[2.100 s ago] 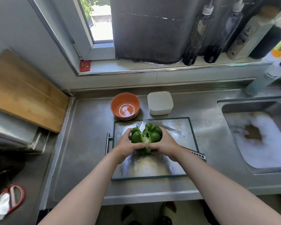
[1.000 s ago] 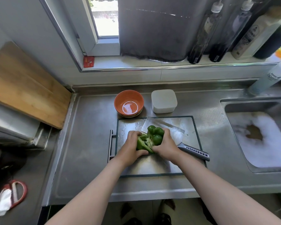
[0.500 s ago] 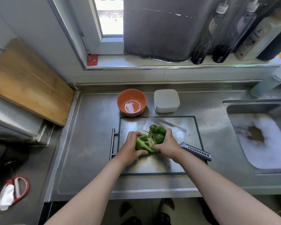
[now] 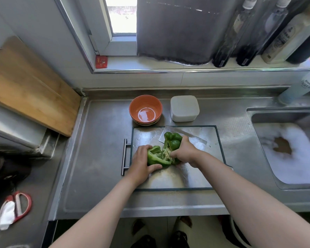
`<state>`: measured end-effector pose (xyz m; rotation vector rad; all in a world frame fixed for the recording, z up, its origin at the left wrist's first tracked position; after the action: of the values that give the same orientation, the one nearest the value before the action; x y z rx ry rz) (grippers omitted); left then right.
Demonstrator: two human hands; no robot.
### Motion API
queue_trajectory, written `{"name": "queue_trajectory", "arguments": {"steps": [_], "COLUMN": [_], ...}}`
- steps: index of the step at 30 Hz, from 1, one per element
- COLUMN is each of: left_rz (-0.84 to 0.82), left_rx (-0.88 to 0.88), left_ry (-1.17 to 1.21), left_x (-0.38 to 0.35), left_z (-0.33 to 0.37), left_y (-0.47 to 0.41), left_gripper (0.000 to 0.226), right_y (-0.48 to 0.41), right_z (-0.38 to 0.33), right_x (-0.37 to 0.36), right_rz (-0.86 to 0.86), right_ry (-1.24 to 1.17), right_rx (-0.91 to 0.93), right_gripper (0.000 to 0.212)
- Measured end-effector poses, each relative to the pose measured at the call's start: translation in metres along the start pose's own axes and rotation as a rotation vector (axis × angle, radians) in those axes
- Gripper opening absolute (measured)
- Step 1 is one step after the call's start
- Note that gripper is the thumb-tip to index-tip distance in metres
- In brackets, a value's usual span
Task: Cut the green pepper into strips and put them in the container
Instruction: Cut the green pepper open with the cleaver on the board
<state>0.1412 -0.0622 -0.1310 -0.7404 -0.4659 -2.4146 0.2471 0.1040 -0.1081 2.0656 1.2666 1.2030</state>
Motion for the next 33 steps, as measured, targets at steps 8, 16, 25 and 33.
{"name": "queue_trajectory", "arguments": {"steps": [8,16,25,33], "left_rz": [-0.14,-0.236,0.029,-0.032], "left_rx": [-0.037,-0.064,0.032,-0.006], "left_ry": [-0.075,-0.245,-0.36,-0.175], "left_x": [0.01,0.021,-0.009,-0.003], "left_z": [0.004,0.012,0.049,0.028], "left_y": [-0.009,-0.017,-0.004,-0.014], "left_gripper": [0.079,0.08,0.116,0.098], "right_y": [0.003,0.009,0.019,0.012], "right_z": [-0.002,-0.007,-0.001,0.001], "right_x": [0.001,-0.002,-0.014,-0.01], "right_rz": [-0.038,0.009,0.046,-0.032], "right_ry": [0.015,0.03,-0.049,-0.1], "right_rx": [-0.011,-0.005,-0.02,0.023], "right_gripper": [0.086,0.071,0.068,0.065]}}
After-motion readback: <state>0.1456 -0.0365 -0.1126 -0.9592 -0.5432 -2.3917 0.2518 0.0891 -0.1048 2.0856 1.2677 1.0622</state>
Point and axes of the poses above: each hand's wrist, its own y-axis away from the middle knuckle, its own x-axis out of the back of the hand, z = x × y, the point moved 6 cm from there along -y, towards the middle knuckle, and after that the axes turned 4 degrees about y, right-handed, at the moved point
